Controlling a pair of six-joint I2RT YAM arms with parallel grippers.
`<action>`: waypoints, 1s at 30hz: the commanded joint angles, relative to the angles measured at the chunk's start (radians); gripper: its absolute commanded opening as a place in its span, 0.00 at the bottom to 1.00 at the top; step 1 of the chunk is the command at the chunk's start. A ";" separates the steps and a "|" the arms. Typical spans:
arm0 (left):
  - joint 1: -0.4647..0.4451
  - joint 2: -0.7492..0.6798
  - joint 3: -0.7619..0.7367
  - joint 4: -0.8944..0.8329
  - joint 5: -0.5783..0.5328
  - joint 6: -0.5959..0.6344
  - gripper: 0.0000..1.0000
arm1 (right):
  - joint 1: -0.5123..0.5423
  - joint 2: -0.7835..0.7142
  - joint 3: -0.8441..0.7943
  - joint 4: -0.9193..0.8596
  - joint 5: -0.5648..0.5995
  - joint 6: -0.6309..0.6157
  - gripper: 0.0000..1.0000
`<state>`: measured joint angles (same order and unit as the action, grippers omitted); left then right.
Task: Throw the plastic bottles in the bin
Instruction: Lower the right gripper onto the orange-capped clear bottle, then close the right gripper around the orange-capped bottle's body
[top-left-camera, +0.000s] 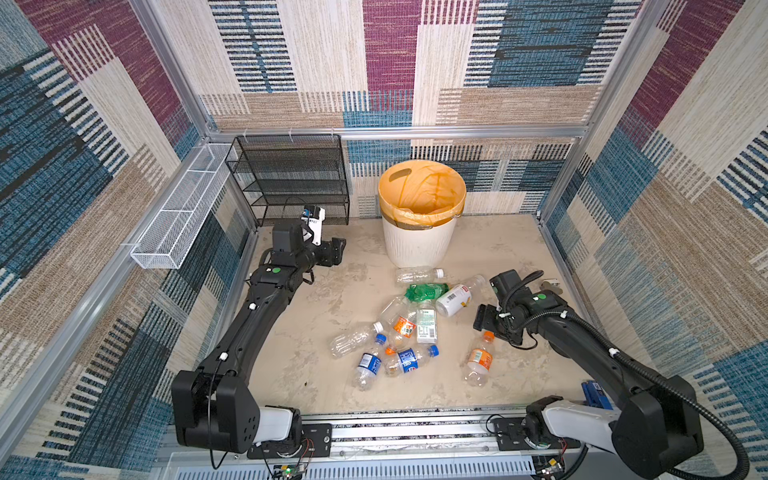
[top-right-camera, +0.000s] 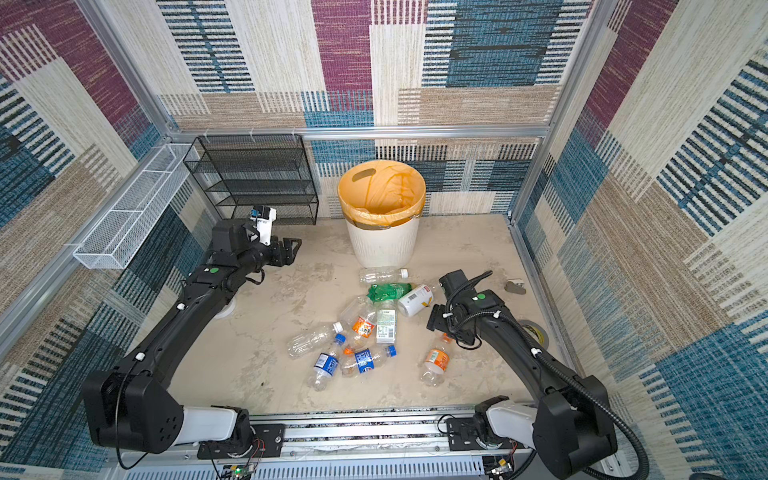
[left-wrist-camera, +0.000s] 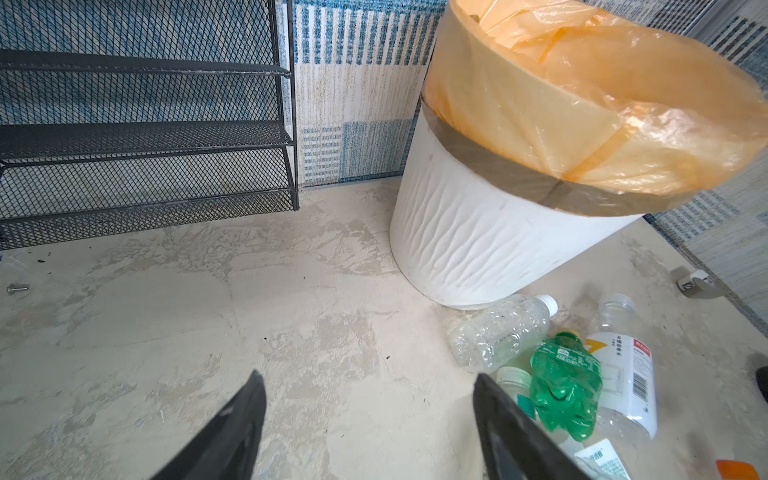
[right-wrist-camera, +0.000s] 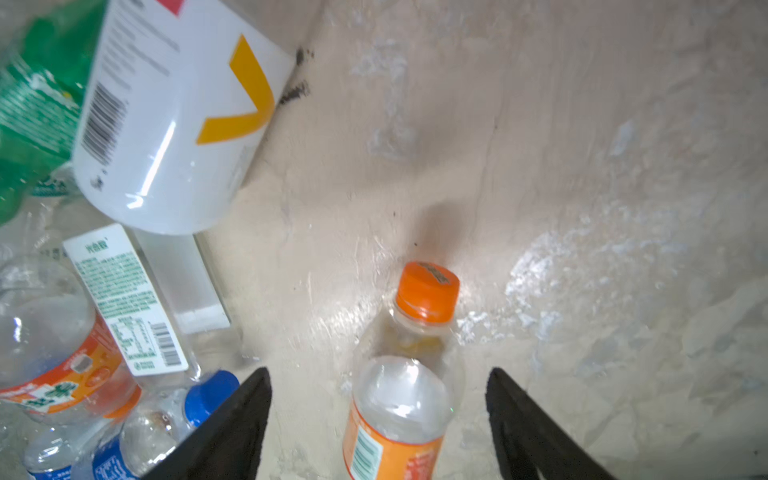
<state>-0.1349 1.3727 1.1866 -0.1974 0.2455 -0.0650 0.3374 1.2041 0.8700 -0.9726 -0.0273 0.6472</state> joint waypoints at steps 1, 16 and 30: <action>0.001 0.001 -0.001 0.025 0.023 -0.027 0.79 | 0.010 -0.008 -0.009 -0.142 0.007 0.030 0.82; 0.001 0.002 -0.001 0.020 0.016 -0.022 0.79 | 0.144 0.070 -0.100 0.125 -0.101 0.139 0.83; 0.001 0.008 -0.002 0.019 0.021 -0.022 0.78 | 0.147 0.132 -0.132 0.254 -0.040 0.096 0.64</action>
<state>-0.1349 1.3815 1.1866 -0.1974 0.2646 -0.0719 0.4839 1.3285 0.7284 -0.7734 -0.1078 0.7731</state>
